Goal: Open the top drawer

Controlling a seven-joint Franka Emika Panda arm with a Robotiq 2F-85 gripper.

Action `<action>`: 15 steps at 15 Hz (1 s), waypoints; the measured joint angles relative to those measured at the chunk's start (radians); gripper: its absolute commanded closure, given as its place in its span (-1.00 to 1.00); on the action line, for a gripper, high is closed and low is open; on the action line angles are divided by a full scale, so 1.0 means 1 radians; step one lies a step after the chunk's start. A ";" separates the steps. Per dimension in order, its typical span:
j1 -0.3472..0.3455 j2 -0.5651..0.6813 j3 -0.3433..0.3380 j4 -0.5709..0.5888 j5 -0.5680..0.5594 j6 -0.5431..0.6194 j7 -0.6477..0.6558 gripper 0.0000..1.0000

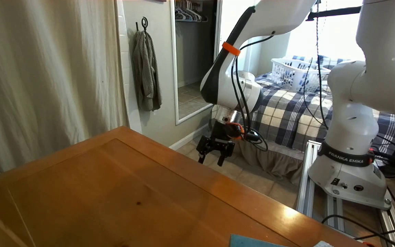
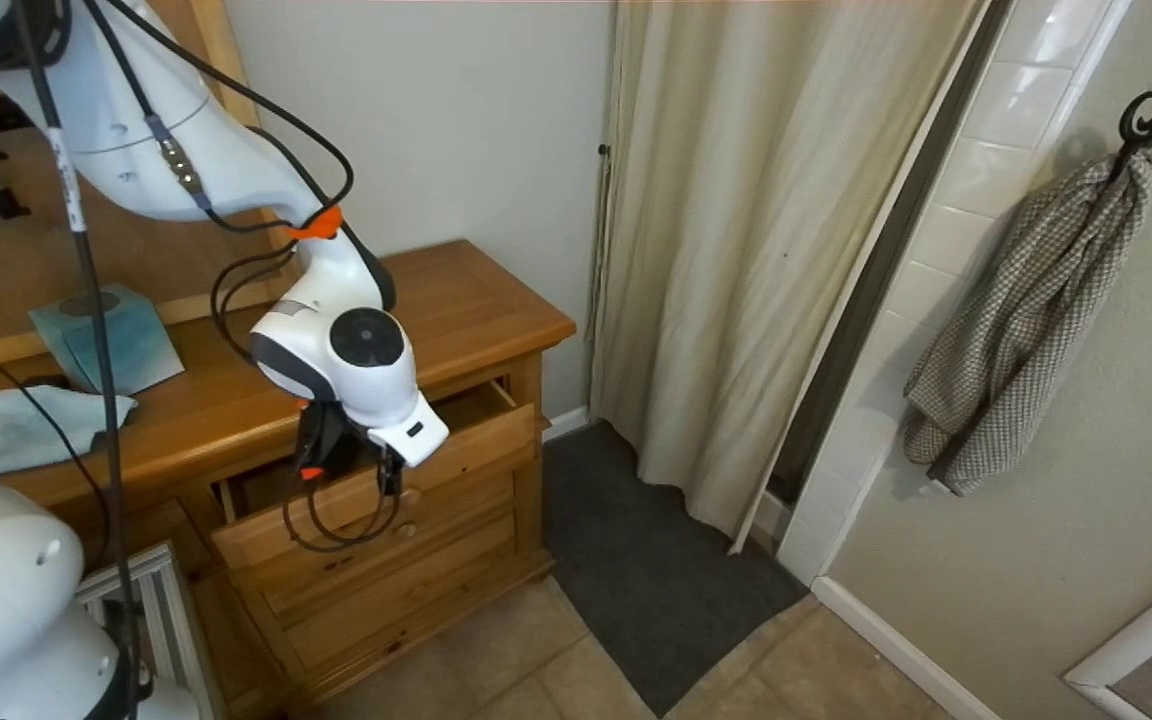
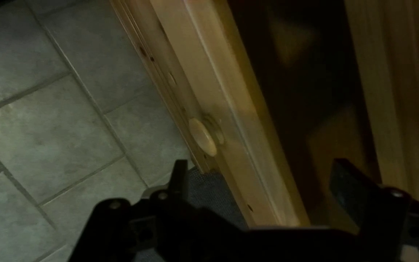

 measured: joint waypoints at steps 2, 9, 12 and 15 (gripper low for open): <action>0.003 0.015 0.006 0.002 -0.020 0.000 -0.009 -1.00; 0.017 0.097 0.025 0.036 -0.071 0.000 -0.033 -1.00; 0.027 0.121 0.034 0.053 -0.074 0.000 -0.056 -1.00; 0.036 0.148 0.041 0.068 -0.079 0.000 -0.063 -1.00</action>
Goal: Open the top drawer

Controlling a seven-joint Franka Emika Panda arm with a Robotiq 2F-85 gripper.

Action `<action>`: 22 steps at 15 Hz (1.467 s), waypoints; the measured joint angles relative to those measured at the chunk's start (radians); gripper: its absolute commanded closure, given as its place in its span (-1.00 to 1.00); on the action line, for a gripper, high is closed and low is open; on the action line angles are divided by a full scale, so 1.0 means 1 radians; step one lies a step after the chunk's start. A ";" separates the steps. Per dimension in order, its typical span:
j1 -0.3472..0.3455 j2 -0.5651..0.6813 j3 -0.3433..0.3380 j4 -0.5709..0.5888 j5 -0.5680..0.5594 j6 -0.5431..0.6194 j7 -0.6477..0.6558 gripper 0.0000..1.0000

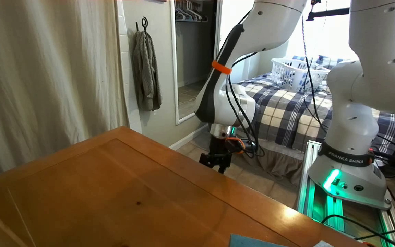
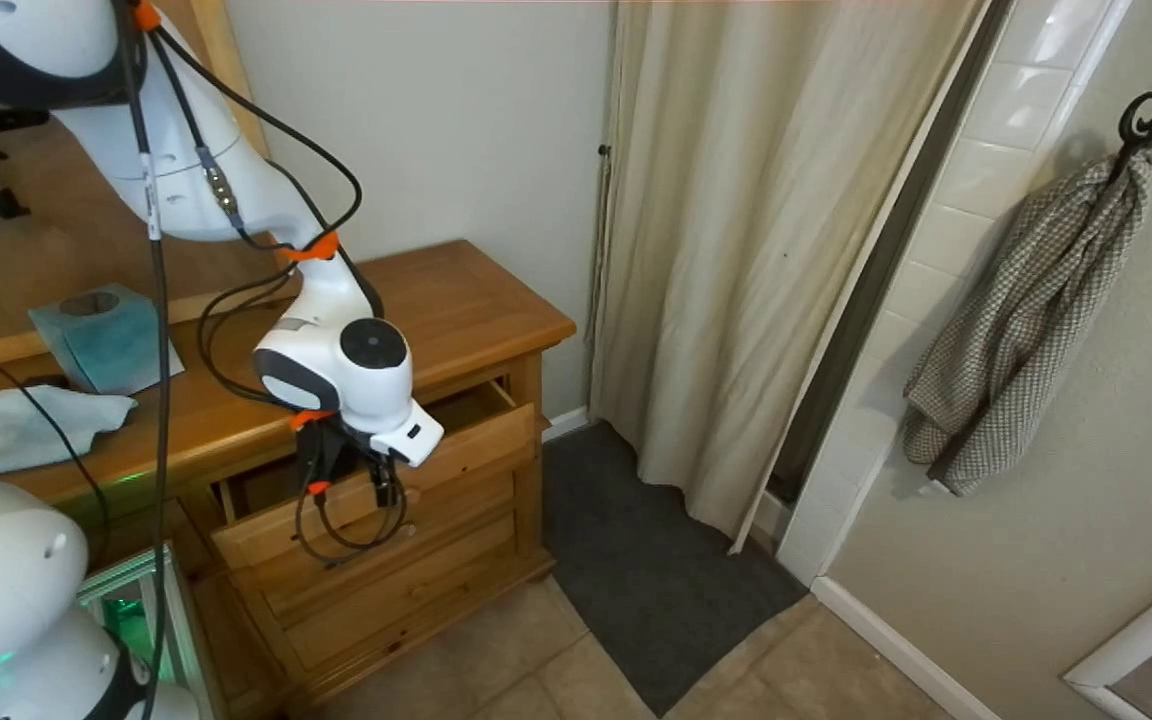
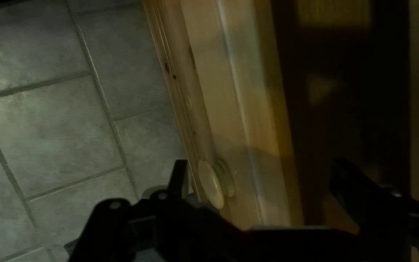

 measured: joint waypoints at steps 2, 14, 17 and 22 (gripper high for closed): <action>0.008 0.021 0.001 0.006 -0.019 0.000 0.003 -1.00; -0.066 0.089 0.073 0.000 -0.408 0.050 0.336 -1.00; -0.141 0.080 0.123 -0.017 -0.554 0.070 0.452 -1.00; -0.226 0.061 0.160 -0.045 -0.759 0.076 0.614 -1.00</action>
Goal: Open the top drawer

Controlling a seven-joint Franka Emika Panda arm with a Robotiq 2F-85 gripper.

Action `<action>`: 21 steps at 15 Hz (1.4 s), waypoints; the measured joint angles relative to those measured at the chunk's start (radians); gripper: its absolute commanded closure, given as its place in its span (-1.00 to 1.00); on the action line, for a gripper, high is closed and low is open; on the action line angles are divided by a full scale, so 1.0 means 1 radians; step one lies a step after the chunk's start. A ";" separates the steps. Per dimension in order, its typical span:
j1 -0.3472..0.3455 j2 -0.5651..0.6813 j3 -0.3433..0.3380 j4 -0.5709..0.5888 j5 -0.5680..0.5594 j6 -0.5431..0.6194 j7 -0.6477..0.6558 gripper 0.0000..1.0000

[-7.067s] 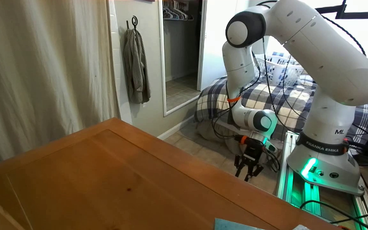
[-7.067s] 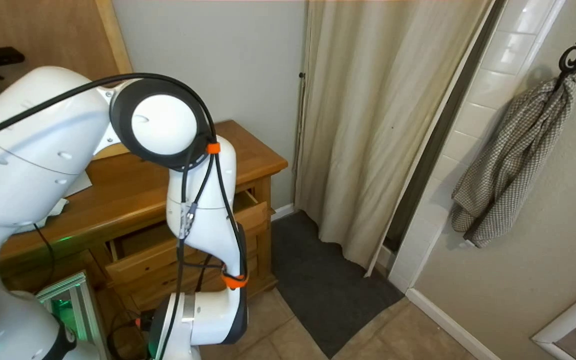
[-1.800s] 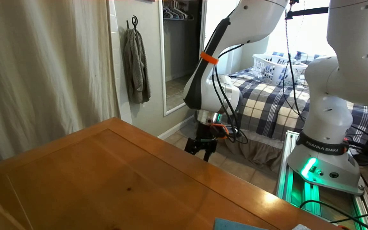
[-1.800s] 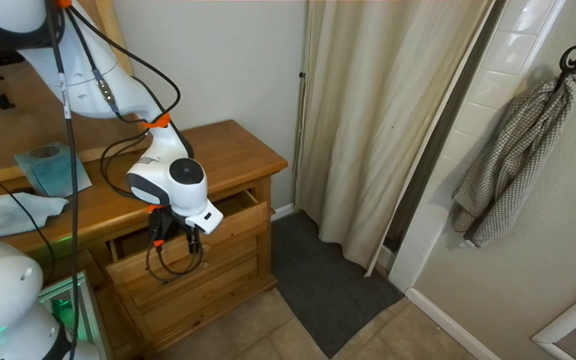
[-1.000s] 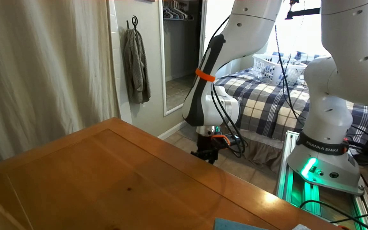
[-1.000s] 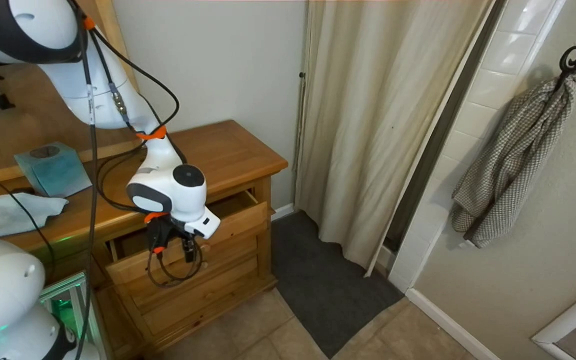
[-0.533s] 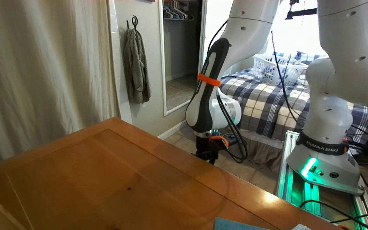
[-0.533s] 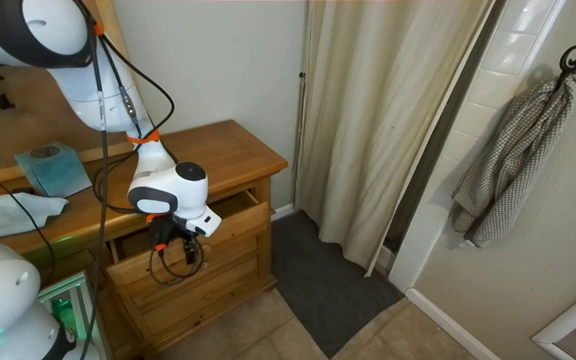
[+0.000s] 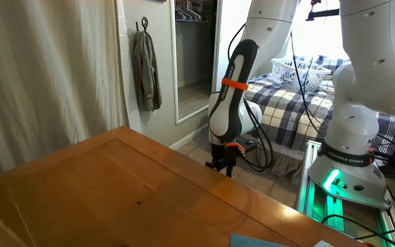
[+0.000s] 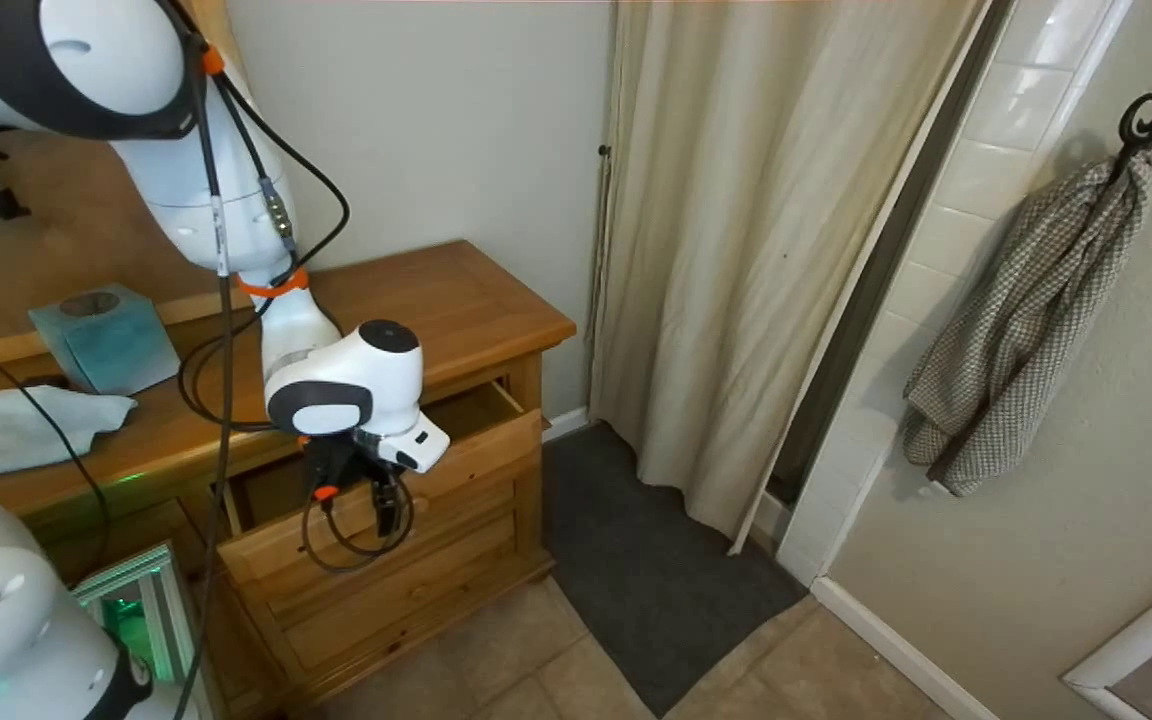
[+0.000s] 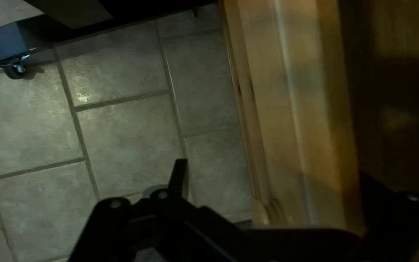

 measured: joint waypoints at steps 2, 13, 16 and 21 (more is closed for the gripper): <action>-0.029 -0.007 0.011 -0.011 -0.062 0.000 0.047 -1.00; -0.138 -0.055 0.008 -0.100 -0.294 0.034 0.209 -1.00; -0.133 -0.061 -0.004 -0.114 -0.350 0.051 0.258 -1.00; -0.056 -0.068 -0.131 -0.124 -0.516 0.061 0.375 -1.00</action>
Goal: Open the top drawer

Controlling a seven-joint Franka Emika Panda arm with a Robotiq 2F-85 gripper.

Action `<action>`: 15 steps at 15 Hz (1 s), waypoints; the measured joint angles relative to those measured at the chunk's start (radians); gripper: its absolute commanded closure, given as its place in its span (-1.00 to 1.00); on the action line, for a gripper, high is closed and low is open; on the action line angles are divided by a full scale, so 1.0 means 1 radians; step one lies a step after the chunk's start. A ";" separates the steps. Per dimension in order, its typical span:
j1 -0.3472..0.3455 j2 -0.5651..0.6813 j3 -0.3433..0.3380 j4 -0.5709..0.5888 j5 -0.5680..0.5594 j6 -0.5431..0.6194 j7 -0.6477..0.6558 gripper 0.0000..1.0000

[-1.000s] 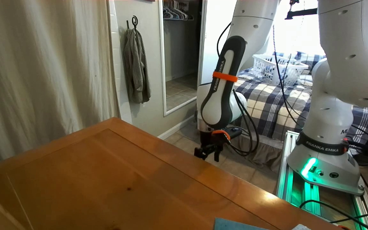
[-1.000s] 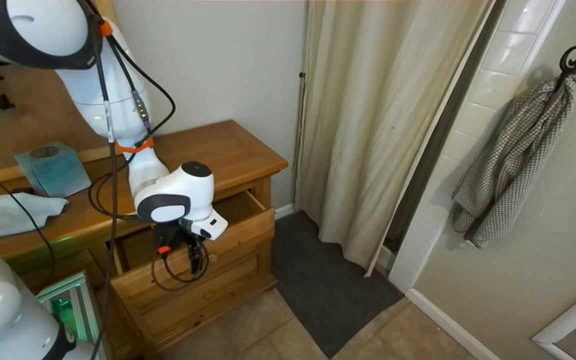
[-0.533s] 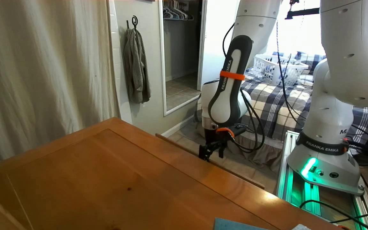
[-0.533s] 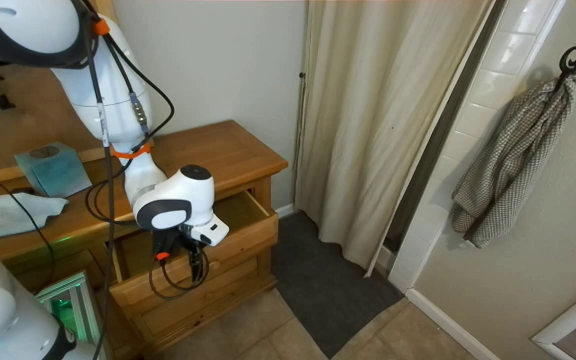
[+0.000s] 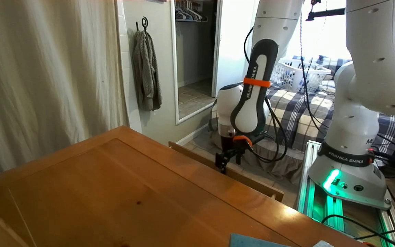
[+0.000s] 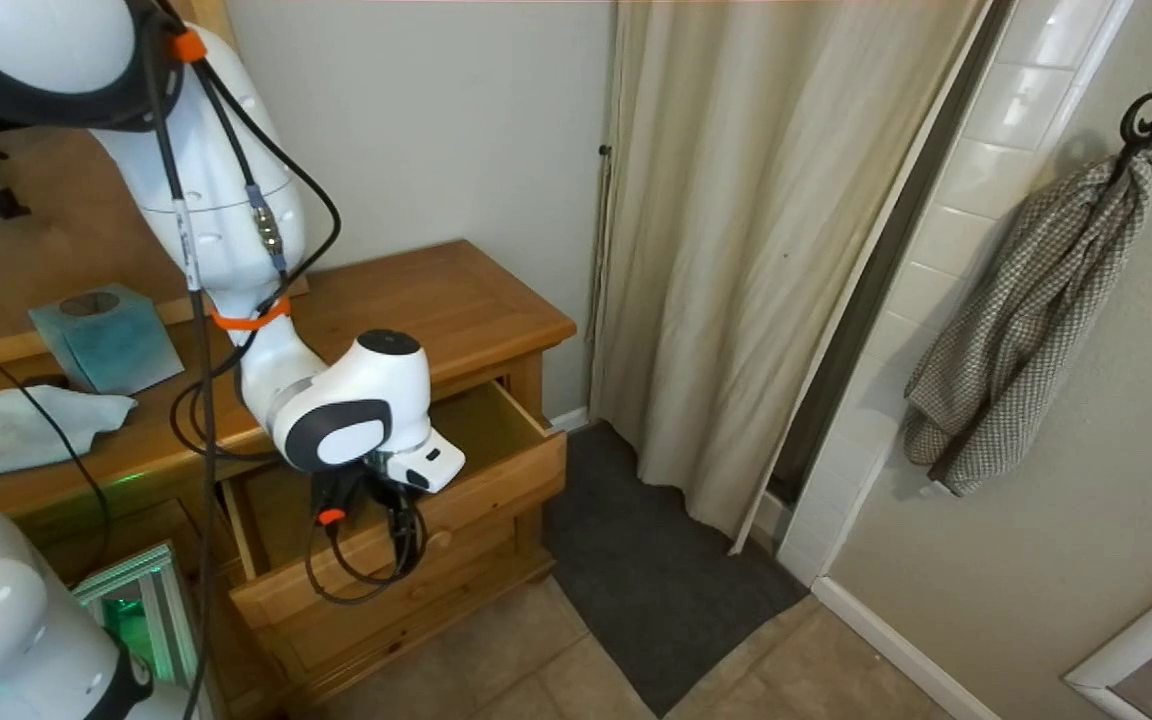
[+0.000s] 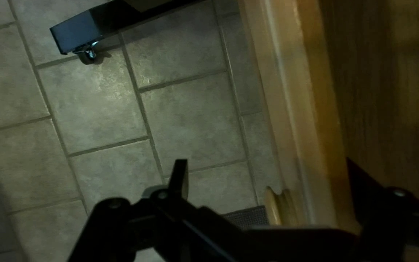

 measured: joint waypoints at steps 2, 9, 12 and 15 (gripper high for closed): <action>0.054 -0.001 -0.047 -0.002 -0.055 0.001 0.053 -1.00; 0.109 -0.005 -0.093 -0.001 -0.108 0.003 0.124 -1.00; -0.020 -0.044 0.007 -0.001 -0.031 0.062 0.091 -1.00; -0.210 -0.116 0.224 0.000 0.178 0.100 -0.037 -1.00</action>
